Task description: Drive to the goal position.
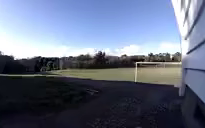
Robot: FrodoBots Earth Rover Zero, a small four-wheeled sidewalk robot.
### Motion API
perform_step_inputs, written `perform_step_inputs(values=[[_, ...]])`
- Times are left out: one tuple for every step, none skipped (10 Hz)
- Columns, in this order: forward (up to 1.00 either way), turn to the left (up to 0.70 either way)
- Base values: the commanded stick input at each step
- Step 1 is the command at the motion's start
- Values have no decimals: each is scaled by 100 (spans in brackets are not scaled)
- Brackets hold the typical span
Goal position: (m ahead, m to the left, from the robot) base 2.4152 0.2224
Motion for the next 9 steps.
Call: perform_step_inputs(values=[[4, 0], [4, 0], [4, 0], [4, 0], [4, 0], [4, 0], [4, 0], [1, 0], [4, 0]])
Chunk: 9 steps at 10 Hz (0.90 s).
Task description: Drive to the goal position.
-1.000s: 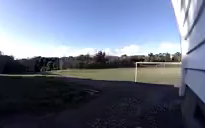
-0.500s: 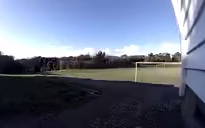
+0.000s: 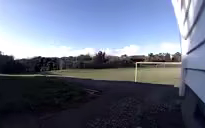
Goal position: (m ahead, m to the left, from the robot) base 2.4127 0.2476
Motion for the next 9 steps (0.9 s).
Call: perform_step_inputs(values=[[4, 0], [4, 0], [4, 0], [4, 0], [4, 0], [4, 0], [4, 0], [4, 0], [4, 0]])
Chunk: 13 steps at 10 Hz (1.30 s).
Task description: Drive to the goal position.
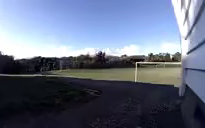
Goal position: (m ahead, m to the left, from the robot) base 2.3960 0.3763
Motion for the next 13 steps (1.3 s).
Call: perform_step_inputs(values=[[4, 0], [4, 0], [4, 0], [4, 0], [4, 0], [4, 0], [4, 0], [4, 0], [4, 0], [4, 0], [4, 0], [4, 0], [4, 0]])
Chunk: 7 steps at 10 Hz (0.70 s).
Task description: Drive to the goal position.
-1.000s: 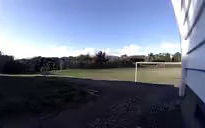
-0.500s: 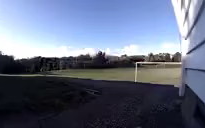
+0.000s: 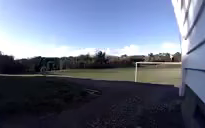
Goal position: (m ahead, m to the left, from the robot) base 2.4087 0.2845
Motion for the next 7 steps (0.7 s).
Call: perform_step_inputs(values=[[4, 0], [4, 0], [4, 0], [4, 0], [4, 0], [4, 0], [4, 0]])
